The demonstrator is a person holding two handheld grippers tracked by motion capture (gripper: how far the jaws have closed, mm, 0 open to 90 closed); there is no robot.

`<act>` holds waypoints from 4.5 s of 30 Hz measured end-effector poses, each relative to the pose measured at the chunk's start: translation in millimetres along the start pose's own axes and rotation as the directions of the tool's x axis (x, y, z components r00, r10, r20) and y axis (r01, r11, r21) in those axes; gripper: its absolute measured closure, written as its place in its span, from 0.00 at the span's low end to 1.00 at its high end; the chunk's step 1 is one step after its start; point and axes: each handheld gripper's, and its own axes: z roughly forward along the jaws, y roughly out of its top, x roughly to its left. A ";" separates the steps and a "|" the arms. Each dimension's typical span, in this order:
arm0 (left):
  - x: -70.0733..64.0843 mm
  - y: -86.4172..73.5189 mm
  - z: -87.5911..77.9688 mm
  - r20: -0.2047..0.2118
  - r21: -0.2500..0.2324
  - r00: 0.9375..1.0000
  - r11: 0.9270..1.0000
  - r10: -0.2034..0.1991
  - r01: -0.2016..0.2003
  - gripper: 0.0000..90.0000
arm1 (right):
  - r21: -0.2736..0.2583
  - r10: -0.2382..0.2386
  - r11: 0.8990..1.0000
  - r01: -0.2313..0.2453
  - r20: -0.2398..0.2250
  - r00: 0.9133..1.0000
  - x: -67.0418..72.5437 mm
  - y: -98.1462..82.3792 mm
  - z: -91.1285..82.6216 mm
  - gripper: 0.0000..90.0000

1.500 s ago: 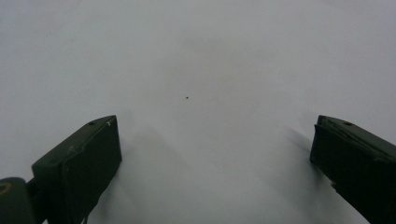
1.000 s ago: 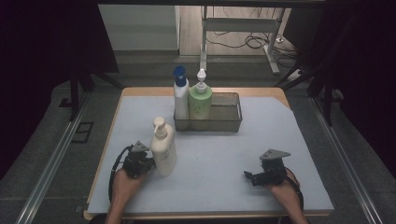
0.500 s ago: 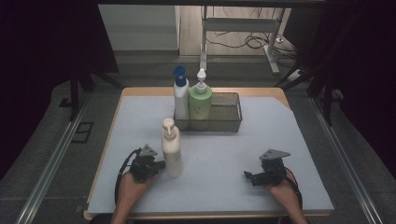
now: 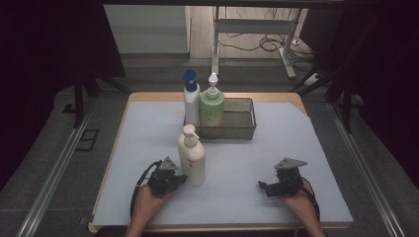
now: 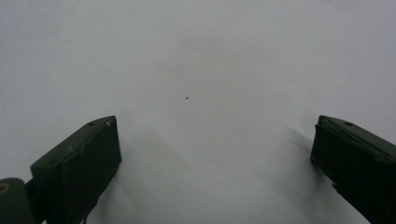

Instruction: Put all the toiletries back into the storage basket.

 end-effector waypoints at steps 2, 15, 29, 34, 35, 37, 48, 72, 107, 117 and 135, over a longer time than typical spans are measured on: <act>-1.9 1.2 2.7 0.004 -0.004 1.000 1.000 0.003 -0.003 0.99 | 0.000 0.000 1.000 0.000 0.000 1.000 0.0 0.0 0.0 0.01; -14.4 8.8 10.7 0.003 0.000 0.999 0.999 0.048 -0.048 0.99 | 0.001 0.004 1.000 -0.004 -0.001 1.000 0.2 0.1 0.1 0.01; -7.8 -9.0 -16.7 -0.114 -0.045 0.993 0.999 0.013 -0.018 0.57 | 0.007 0.006 1.000 -0.006 -0.007 1.000 -0.3 0.9 -0.1 0.01; -3.9 -17.9 -24.8 -0.153 -0.053 0.988 0.999 -0.005 -0.003 0.35 | 0.013 0.004 1.000 -0.004 -0.012 1.000 0.0 1.3 -0.8 0.00; -3.4 -19.5 -26.1 -0.158 -0.058 0.987 0.998 -0.013 0.004 0.32 | 0.013 0.001 1.000 -0.001 -0.012 1.000 0.0 1.4 -1.1 0.00; -2.8 -22.2 -28.1 -0.169 -0.062 0.985 0.998 -0.022 0.012 0.23 | 0.006 0.001 1.000 -0.001 -0.013 1.000 0.1 2.0 -2.6 0.00; 1.3 -33.0 -27.8 -0.222 -0.034 0.974 0.999 -0.037 0.030 0.14 | -0.029 -0.024 0.999 0.023 -0.035 0.999 5.0 10.6 -15.1 0.00; 4.8 -39.9 -22.6 -0.237 -0.050 0.970 0.997 -0.062 0.052 0.13 | -0.080 -0.084 0.994 0.075 -0.112 0.990 27.3 37.8 -28.0 0.00; 4.5 -40.0 -22.3 -0.239 -0.053 0.969 0.997 -0.064 0.053 0.13 | -0.132 -0.146 0.985 0.113 -0.276 0.950 75.5 97.3 -15.8 0.00; 4.4 -40.0 -22.2 -0.239 -0.054 0.969 0.997 -0.065 0.054 0.13 | -0.137 -0.159 0.983 0.126 -0.272 0.949 94.1 113.3 -10.3 0.00; 4.5 -39.9 -22.3 -0.238 -0.053 0.969 0.997 -0.065 0.054 0.13 | -0.143 -0.184 0.978 0.150 -0.260 0.948 120.5 142.7 3.1 0.01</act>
